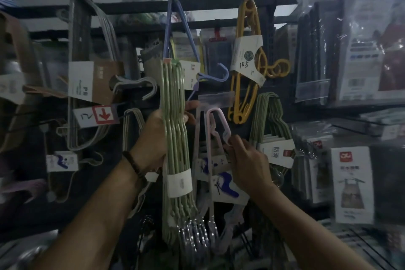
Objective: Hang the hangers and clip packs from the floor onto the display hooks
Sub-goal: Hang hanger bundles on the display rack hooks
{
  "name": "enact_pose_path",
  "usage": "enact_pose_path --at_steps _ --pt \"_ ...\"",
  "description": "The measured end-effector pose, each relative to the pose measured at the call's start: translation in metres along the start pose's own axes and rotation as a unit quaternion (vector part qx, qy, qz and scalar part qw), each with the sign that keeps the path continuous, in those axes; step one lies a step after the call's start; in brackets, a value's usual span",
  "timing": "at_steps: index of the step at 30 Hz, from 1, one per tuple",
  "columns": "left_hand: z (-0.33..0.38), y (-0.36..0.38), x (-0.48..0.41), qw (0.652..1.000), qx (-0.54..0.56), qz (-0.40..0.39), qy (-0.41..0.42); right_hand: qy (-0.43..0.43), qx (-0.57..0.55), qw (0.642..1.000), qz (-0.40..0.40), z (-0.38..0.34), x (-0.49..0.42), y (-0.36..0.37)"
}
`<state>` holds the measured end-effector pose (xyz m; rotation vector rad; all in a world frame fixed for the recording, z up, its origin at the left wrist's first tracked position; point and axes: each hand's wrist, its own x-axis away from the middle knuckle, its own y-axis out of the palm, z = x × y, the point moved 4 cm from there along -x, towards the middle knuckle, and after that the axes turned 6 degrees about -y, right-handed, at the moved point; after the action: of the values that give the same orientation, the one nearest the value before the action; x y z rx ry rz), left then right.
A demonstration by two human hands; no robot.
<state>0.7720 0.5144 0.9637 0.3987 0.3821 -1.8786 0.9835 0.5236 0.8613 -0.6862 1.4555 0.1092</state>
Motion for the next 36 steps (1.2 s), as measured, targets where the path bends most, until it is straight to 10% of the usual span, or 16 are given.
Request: enact_pose_path --at_steps 11,17,22,36 --pt "0.026 0.018 -0.022 0.973 -0.206 0.089 0.062 -0.026 0.044 0.997 0.051 0.0 0.008 -0.011" --pt "0.019 0.021 -0.035 0.989 0.013 0.078 -0.125 -0.025 0.025 0.999 0.036 0.022 0.014 0.005" --pt "0.022 0.031 -0.031 0.985 0.132 0.014 -0.112 0.083 -0.005 0.997 0.006 0.027 0.02 0.013" --pt "0.011 0.0 -0.02 0.997 -0.012 0.031 -0.064 0.059 0.019 0.995 -0.078 0.003 -0.027 0.018"
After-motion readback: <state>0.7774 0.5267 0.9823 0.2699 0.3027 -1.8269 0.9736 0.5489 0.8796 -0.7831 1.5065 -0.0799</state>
